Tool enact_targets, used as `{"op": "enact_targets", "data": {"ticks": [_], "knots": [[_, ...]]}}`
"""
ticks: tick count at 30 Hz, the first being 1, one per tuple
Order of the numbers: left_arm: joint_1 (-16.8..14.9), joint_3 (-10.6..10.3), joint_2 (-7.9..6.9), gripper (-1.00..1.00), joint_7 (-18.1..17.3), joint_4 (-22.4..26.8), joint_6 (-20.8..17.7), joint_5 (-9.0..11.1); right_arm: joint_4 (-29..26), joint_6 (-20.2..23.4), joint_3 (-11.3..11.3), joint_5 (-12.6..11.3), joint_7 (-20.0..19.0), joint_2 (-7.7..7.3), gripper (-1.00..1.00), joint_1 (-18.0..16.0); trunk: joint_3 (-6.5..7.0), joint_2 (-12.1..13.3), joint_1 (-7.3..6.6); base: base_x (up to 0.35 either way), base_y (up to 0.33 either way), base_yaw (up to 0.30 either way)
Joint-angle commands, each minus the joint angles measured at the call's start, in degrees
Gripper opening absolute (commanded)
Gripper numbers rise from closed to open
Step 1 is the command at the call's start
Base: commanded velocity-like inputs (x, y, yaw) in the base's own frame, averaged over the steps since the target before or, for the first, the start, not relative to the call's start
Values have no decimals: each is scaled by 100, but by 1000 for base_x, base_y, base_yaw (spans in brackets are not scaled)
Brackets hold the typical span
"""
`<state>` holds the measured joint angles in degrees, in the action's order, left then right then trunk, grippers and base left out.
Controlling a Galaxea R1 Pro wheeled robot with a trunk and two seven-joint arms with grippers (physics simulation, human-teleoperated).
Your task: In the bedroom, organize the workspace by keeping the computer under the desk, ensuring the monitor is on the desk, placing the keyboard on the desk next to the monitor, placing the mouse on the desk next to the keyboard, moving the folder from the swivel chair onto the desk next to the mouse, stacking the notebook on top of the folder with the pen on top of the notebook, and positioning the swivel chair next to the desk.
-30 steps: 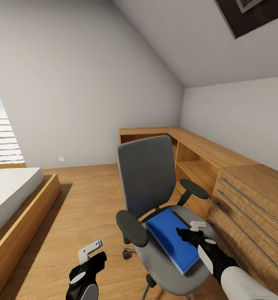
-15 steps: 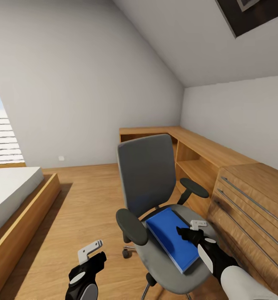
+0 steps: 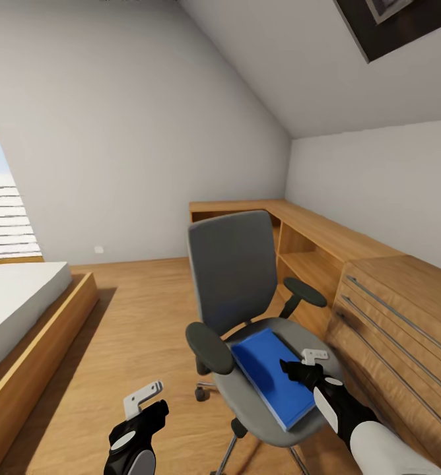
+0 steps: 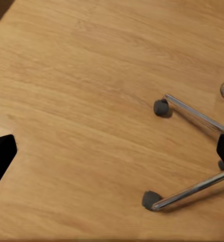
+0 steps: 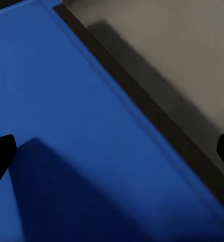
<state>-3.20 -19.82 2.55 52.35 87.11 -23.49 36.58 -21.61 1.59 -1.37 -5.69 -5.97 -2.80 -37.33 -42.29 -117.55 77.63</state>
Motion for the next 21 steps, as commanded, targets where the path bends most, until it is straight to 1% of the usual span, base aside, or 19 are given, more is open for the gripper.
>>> {"op": "enact_targets", "data": {"ticks": [1, 8, 14, 21], "knots": [[-5, -4, -1, 100, 38, 8, -27, 26, 34, 17, -4, -48, -27, -1, 100, 3, -7, -2, -2, -83, 0, 0], [-5, -5, -1, 100, 38, 7, -25, 25, 35, 17, -4, -46, -27, -1, 100, 1, -7, -2, -2, -32, 0, 0], [-5, -5, -1, 100, 38, 7, -26, 30, 35, 17, -4, -46, -27, -1, 100, 2, -7, -2, -2, -201, 0, 0], [-5, -5, -1, 100, 38, 7, -25, 25, 36, 17, -4, -46, -27, -1, 100, 2, -7, -2, -2, -42, 0, 0]]}}
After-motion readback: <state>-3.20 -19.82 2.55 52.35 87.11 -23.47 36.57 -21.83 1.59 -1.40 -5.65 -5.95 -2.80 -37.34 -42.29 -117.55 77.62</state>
